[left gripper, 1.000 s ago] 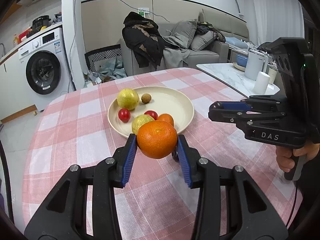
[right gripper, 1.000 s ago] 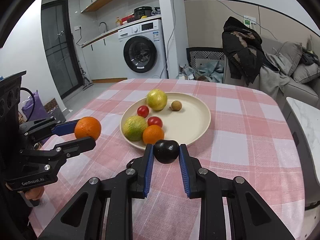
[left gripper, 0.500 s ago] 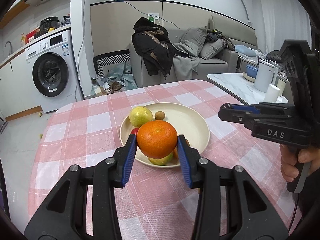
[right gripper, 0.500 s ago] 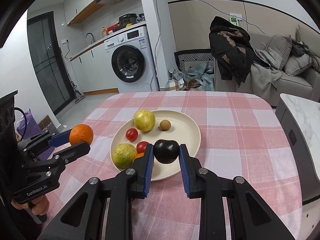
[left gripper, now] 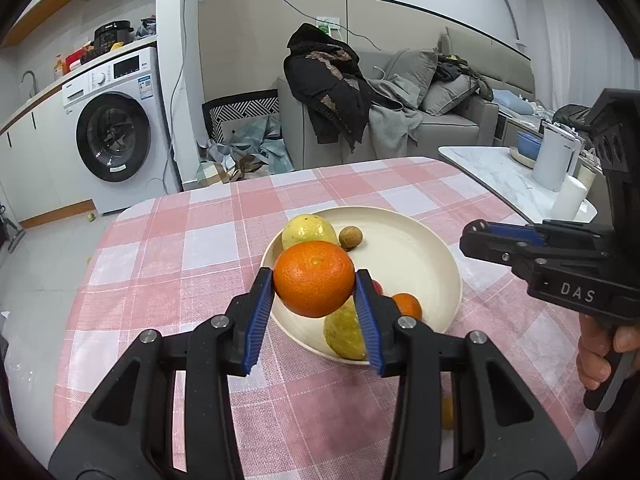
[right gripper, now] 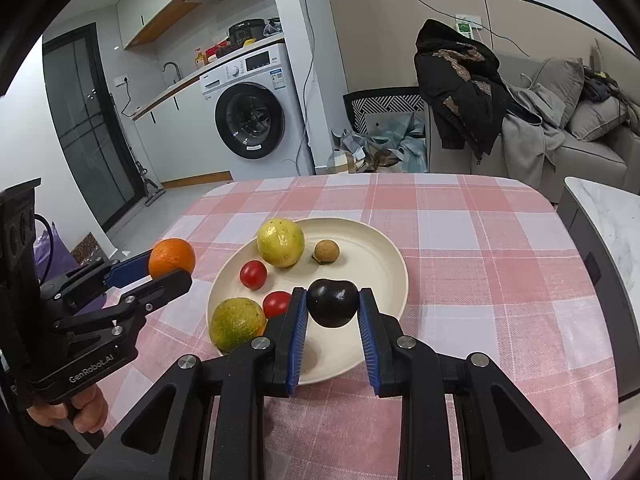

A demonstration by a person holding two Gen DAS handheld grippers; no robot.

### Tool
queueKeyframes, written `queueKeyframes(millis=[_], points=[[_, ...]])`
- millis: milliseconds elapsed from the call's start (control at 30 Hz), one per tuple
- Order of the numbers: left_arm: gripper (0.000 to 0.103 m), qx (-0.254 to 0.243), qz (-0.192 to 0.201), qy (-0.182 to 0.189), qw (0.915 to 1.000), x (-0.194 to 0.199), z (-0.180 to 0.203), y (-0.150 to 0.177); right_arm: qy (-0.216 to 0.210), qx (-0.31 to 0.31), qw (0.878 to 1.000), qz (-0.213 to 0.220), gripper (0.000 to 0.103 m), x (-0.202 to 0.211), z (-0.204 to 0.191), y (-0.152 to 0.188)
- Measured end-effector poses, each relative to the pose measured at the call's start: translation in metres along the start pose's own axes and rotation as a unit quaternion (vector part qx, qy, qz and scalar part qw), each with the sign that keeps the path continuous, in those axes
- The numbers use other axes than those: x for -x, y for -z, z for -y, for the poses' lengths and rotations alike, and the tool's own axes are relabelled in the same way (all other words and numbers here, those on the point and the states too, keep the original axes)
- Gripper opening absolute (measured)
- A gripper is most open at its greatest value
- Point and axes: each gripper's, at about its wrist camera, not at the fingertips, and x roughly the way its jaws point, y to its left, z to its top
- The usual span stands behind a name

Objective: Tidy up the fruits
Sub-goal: 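Carry the orange and plum to the cream plate and release both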

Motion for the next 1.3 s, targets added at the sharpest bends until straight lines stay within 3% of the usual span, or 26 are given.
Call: queueKeyframes(millis=[567, 900, 1300], points=[[0.038, 0.007, -0.031, -0.016, 0.9994, -0.052, -0.01, 0.013, -0.003, -0.008, 1.0, -0.022, 0.026, -0.026, 0.005, 0.015], [0.038, 0.004, -0.042, -0.026, 0.9988, -0.064, -0.012, 0.02, 0.008, 0.008, 0.999, -0.034, 0.026, -0.034, -0.002, 0.02], [0.038, -0.024, -0.053, -0.014, 0.9982, -0.068, 0.002, 0.026, 0.017, 0.013, 0.999, -0.036, 0.026, -0.036, -0.002, 0.021]])
